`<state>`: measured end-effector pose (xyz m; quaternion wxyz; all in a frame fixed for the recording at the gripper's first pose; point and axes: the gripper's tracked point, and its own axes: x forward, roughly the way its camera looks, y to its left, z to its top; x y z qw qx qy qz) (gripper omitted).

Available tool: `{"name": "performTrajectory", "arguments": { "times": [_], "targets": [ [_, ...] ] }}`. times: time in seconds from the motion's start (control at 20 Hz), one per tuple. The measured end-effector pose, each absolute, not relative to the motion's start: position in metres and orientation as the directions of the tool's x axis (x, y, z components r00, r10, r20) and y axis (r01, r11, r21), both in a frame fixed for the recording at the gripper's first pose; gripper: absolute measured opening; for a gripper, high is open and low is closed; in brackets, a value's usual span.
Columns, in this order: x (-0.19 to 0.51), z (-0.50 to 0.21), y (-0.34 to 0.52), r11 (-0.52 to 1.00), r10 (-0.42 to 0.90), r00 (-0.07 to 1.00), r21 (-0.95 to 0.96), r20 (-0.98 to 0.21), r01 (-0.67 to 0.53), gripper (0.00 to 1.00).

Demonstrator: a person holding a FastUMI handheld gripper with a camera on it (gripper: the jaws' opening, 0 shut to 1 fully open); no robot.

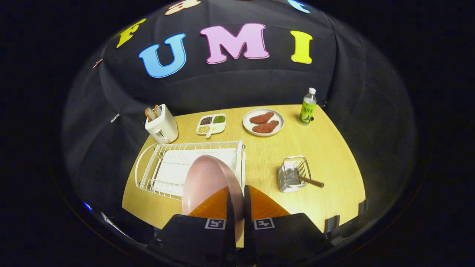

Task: Take the plate from the dish rack, then take the spoon from the basket and place it into the plate.

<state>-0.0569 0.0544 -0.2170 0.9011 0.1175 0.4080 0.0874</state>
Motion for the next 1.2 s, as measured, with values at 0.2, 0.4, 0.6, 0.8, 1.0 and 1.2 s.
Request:
{"name": "performTrajectory", "arguments": {
  "times": [0.2,0.4,0.6,0.8,1.0,1.2],
  "targets": [
    [-0.099,-0.252,0.044,0.945,0.269,0.589,0.327,-0.762,-0.007,0.13],
    [-0.130,-0.292,0.044,0.945,0.266,0.519,0.327,-0.812,0.028,0.13],
    [-0.149,-0.341,0.056,0.940,0.278,0.438,0.337,-0.855,0.060,0.13],
    [-0.149,-0.369,0.073,0.922,0.312,0.416,0.377,-0.854,0.083,0.13],
    [-0.131,-0.388,0.092,0.890,0.355,0.435,0.441,-0.828,0.113,0.13],
    [-0.127,-0.400,0.092,0.904,0.329,0.431,0.413,-0.840,0.114,0.16]
  ]
}}
